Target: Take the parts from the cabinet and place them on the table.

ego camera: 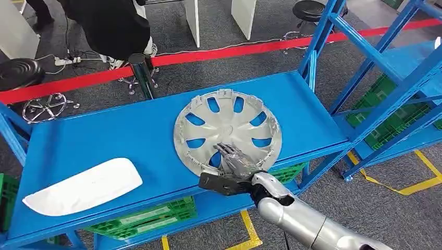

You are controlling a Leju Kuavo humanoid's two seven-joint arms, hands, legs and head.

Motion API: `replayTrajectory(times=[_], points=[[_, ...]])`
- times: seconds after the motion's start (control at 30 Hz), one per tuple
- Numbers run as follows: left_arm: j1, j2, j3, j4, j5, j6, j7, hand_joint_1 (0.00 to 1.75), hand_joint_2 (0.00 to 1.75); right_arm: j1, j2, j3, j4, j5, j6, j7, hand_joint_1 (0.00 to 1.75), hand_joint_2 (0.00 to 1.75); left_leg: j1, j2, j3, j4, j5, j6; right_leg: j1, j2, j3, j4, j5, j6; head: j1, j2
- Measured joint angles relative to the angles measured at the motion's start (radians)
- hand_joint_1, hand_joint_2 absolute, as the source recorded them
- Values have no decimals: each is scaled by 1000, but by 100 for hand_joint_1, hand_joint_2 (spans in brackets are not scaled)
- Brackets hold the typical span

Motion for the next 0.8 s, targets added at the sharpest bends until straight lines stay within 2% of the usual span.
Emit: replayTrajectory(times=[0.33, 0.5, 0.8], points=[[0, 2, 0, 0, 5, 3, 1, 0, 0, 11, -32, -3, -31, 5, 0, 22, 0, 175, 0, 5, 0, 0, 0, 0, 0, 1, -1, 0, 0, 0, 0, 0], [1, 7, 0, 0, 19, 3, -16, 0, 0, 18, -87, -14, -79, 16, 24, 51, 0, 175, 0, 5, 0, 0, 0, 0, 0, 2, 0, 0, 0, 0, 0, 0], [5, 11, 0, 0, 37, 2, -31, 0, 0, 32, -190, -81, -201, 15, 65, 103, 0, 175, 0, 4, 0, 0, 0, 0, 0, 2, 0, 0, 1, 1, 0, 0]])
